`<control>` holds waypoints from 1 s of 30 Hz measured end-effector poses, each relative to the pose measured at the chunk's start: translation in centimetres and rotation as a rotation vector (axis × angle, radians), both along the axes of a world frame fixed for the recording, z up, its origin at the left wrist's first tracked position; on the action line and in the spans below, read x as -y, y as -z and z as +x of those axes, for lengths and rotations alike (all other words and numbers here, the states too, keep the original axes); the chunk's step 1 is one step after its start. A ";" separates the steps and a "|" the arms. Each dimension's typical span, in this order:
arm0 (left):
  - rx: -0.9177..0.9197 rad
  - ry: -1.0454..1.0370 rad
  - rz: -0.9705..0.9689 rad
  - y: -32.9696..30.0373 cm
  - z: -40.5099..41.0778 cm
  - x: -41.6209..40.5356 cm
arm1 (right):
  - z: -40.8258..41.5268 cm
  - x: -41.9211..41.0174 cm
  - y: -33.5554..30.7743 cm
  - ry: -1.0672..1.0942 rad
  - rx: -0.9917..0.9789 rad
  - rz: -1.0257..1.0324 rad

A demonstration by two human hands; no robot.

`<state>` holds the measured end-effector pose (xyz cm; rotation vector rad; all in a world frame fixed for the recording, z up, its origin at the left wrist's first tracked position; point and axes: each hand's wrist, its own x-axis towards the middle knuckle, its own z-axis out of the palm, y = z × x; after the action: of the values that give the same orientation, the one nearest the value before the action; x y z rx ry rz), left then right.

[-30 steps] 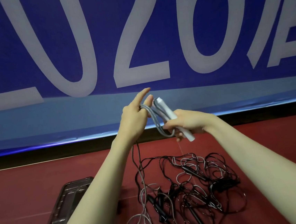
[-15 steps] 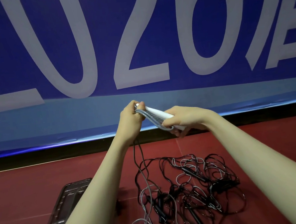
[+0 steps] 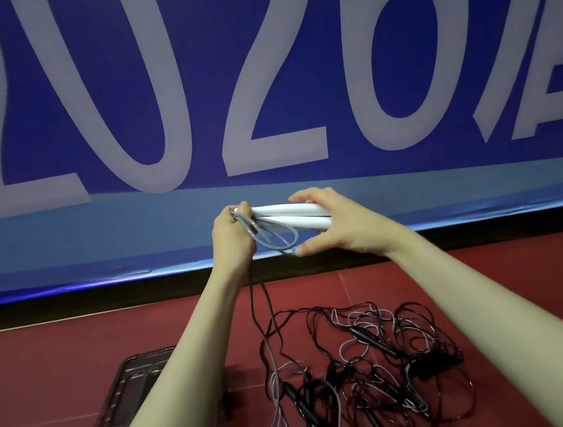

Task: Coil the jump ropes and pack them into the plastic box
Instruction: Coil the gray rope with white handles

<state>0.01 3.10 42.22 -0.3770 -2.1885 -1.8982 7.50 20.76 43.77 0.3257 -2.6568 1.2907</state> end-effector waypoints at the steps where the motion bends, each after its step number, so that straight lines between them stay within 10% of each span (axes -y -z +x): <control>1: -0.005 -0.020 0.018 0.0 -0.1 -0.1 | -0.1 0.5 0.3 0.048 -0.045 0.033; 16: 0.282 0.015 0.058 -0.7 0.3 -0.7 | -0.4 1.7 2.3 0.233 -0.498 0.323; 23: 0.186 0.047 0.074 -0.8 0.6 -1.6 | -1.2 2.1 2.9 0.364 -0.629 0.040; 30: 0.155 -0.047 -0.013 -0.7 -0.1 -1.2 | -1.0 1.4 2.0 0.001 -0.450 -0.231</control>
<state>-0.10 4.27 42.91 -0.1837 -2.2853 -1.9486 6.51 19.32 41.77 0.5115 -2.1151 1.3225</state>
